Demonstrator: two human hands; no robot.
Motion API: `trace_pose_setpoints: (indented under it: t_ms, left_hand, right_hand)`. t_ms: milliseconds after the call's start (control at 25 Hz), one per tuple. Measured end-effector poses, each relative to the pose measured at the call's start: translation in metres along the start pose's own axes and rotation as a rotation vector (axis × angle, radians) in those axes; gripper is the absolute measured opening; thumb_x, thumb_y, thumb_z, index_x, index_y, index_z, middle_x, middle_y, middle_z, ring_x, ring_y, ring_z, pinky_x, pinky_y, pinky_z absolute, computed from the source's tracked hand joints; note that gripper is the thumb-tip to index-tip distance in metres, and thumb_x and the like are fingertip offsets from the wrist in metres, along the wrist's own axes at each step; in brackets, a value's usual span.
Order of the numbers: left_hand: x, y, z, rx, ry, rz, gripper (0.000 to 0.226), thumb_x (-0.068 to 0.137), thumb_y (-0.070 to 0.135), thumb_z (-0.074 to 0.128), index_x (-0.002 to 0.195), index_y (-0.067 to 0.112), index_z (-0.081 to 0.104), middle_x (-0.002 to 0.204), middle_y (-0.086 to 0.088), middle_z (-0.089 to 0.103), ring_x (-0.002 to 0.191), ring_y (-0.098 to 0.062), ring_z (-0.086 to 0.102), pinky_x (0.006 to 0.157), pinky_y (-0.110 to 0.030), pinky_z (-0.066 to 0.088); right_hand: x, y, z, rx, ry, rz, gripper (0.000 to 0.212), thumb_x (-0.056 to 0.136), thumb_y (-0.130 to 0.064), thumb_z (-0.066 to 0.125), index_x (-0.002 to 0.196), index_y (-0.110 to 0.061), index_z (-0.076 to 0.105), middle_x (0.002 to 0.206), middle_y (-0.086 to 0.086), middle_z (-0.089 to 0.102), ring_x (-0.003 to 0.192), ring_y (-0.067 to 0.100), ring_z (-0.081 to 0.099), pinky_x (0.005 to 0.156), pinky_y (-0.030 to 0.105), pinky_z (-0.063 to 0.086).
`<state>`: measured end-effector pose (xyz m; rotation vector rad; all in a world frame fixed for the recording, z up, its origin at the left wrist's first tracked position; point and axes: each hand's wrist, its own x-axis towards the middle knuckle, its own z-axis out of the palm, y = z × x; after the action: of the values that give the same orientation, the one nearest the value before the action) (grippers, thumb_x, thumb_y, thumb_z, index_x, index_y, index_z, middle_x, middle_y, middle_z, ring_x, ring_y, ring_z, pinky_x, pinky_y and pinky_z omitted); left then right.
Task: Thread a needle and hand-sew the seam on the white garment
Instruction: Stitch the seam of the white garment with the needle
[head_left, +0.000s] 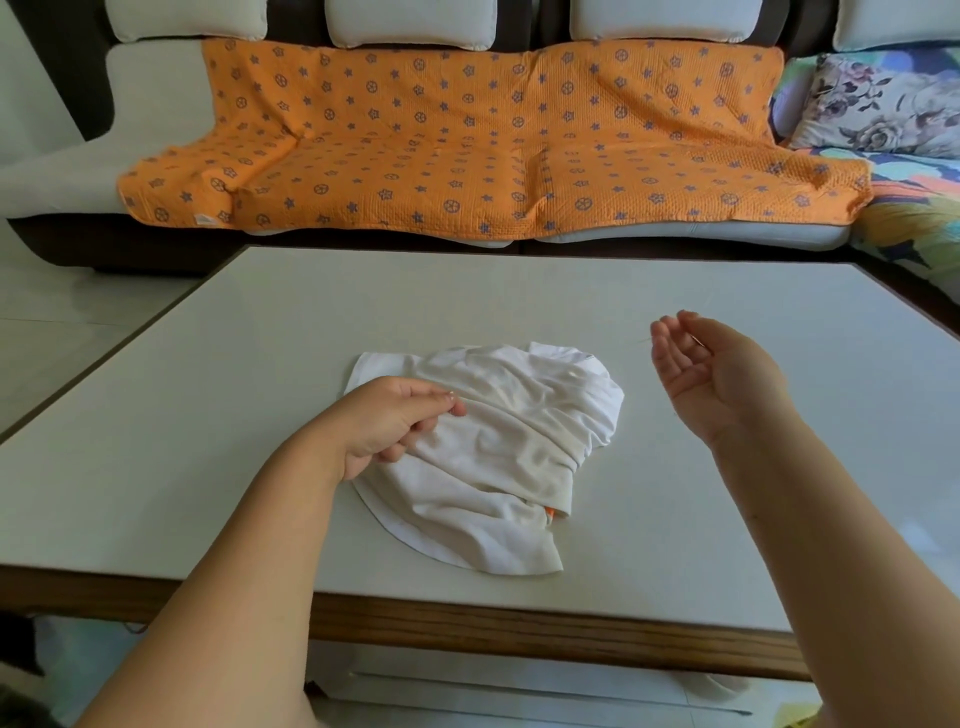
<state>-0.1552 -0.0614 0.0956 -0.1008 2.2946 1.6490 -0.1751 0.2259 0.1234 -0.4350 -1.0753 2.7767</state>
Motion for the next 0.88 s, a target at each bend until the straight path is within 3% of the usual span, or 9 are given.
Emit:
trace_pose_setpoints:
  t_ms: [200, 480, 720, 880]
  left_hand:
    - [0.0, -0.009, -0.013, -0.011, 0.039, -0.046, 0.02, 0.099, 0.023, 0.056, 0.093, 0.011, 0.07, 0.061, 0.005, 0.041, 0.047, -0.006, 0.025, 0.043, -0.017, 0.019]
    - [0.006, -0.016, -0.015, 0.058, 0.221, -0.059, 0.021, 0.099, 0.025, 0.057, 0.09, 0.012, 0.071, 0.072, 0.001, 0.069, 0.044, -0.004, 0.044, 0.041, -0.015, 0.029]
    - [0.011, -0.016, -0.015, -0.09, 0.445, -0.045, 0.023, 0.098, 0.029, 0.058, 0.087, 0.012, 0.069, 0.072, 0.002, 0.067, 0.052, -0.008, 0.051, 0.044, -0.019, 0.031]
    - [0.012, -0.017, -0.018, -0.114, 0.501, -0.032, 0.024, 0.098, 0.029, 0.057, 0.083, 0.014, 0.069, 0.069, 0.003, 0.063, 0.054, -0.01, 0.051, 0.049, -0.022, 0.032]
  right_hand:
    - [0.004, -0.001, -0.007, -0.018, 0.1, -0.068, 0.008, 0.097, 0.001, 0.049, 0.096, 0.003, 0.056, 0.093, 0.018, 0.065, 0.082, 0.027, 0.072, 0.071, 0.028, 0.06]
    - [0.002, -0.008, -0.009, -0.305, 0.26, -0.326, 0.009, 0.097, -0.005, 0.049, 0.097, -0.004, 0.058, 0.089, 0.01, 0.065, 0.086, 0.022, 0.071, 0.082, 0.028, 0.059]
    - [0.0, 0.004, -0.01, -0.558, 0.315, -0.399, 0.01, 0.092, -0.01, 0.053, 0.086, -0.015, 0.059, 0.085, -0.001, 0.066, 0.088, 0.013, 0.07, 0.088, 0.028, 0.056]
    - [0.001, 0.004, -0.011, -0.519, 0.303, -0.388, 0.007, 0.093, -0.009, 0.054, 0.091, -0.011, 0.06, 0.088, 0.003, 0.066, 0.089, 0.016, 0.07, 0.085, 0.026, 0.057]
